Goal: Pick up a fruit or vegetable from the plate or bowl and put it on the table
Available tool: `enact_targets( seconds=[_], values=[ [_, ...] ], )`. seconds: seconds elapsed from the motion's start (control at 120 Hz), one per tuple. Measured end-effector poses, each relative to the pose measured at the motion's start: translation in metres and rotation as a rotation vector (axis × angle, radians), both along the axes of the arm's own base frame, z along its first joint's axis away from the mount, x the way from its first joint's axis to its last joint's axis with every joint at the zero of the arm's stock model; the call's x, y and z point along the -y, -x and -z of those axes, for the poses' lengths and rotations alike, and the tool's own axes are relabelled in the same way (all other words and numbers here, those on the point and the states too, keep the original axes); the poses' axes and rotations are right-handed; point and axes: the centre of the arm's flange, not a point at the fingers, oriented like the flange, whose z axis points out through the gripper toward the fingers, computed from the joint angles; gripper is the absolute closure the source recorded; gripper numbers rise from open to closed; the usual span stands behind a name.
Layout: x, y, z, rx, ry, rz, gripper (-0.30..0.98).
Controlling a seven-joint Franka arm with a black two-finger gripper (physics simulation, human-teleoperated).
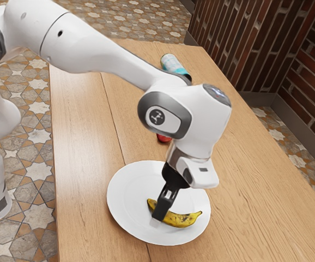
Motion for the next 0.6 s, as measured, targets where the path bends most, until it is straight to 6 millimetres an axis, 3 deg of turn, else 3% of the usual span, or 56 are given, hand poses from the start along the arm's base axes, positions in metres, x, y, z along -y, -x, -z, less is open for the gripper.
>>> enact_targets(
  seconds=[0.142,0.433,0.6],
  values=[
    [-0.013,-0.008,0.007,-0.006,-0.013,-0.039,0.00],
    [-0.081,-0.054,0.008,0.071,-0.072,-0.137,0.00],
    [-0.084,-0.058,0.007,0.092,-0.070,-0.132,0.00]
  ],
)
